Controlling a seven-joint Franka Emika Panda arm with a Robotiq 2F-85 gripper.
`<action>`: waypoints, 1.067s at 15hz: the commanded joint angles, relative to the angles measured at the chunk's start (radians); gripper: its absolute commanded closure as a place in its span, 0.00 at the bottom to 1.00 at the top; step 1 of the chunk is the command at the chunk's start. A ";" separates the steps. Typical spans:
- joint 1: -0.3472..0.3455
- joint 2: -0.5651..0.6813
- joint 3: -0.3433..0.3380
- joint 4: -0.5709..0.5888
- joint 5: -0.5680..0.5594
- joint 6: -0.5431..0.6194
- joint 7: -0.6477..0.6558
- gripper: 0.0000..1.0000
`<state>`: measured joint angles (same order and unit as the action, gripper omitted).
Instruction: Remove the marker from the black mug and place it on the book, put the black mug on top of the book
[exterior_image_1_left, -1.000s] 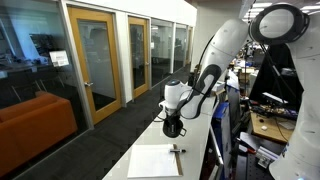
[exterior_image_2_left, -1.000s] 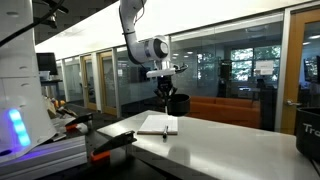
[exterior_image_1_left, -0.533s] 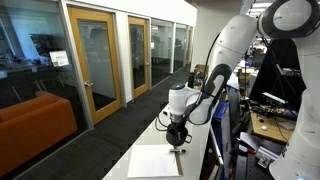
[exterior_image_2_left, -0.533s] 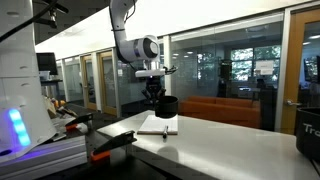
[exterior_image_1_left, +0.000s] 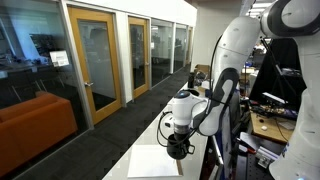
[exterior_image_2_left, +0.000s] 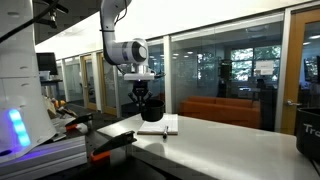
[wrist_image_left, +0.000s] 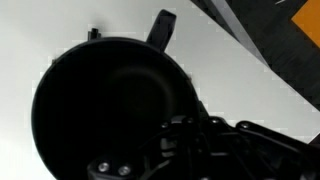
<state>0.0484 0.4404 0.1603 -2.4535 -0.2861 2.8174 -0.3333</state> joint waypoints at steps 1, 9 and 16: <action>-0.005 0.002 0.015 -0.024 -0.008 0.050 -0.063 0.99; 0.021 0.116 -0.025 0.043 -0.046 0.039 -0.088 0.99; 0.072 0.170 -0.037 0.140 -0.058 0.018 -0.057 0.99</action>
<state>0.0916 0.5951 0.1426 -2.3463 -0.3237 2.8387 -0.4089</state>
